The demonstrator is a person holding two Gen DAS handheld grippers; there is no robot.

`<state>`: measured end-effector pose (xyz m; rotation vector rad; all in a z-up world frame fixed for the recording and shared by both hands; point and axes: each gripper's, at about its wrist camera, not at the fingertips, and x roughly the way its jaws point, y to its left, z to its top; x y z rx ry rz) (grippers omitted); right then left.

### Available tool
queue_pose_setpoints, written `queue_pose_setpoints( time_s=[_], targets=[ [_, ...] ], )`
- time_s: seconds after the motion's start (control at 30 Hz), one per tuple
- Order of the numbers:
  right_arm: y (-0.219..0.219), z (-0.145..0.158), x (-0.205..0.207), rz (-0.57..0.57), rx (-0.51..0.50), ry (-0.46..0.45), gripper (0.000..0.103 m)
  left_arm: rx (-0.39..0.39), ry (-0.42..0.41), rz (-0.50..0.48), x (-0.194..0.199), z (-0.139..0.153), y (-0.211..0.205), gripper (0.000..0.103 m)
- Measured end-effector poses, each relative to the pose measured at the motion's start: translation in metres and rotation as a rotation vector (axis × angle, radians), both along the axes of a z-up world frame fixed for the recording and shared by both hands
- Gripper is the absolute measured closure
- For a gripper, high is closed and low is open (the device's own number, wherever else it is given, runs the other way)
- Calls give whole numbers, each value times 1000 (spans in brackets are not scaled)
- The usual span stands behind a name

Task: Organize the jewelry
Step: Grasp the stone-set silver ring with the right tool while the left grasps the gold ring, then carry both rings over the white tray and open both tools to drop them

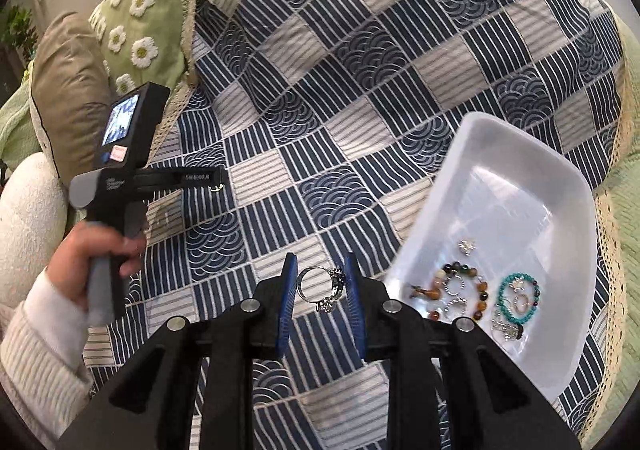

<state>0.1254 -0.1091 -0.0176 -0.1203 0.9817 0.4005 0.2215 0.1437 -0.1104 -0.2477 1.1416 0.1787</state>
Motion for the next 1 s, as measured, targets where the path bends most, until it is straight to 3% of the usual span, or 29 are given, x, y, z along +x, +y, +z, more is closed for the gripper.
queue_pose_setpoints(
  time_s=[0.07, 0.17, 0.47, 0.8, 1.0],
  targets=[
    [-5, -2, 3, -2, 4, 10, 79, 15, 6, 4, 3, -6, -1, 42],
    [-5, 1, 5, -1, 20, 7, 79, 109, 16, -28, 7, -8, -12, 48],
    [-1, -2, 4, 14, 16, 16, 79, 103, -14, -33, 6, -8, -18, 91],
    [-9, 0, 9, -15, 32, 17, 79, 69, -36, -41, -8, 10, -15, 91],
    [-46, 31, 12, -82, 49, -66, 79, -32, -151, -114, -28, 72, -45, 91]
  ],
)
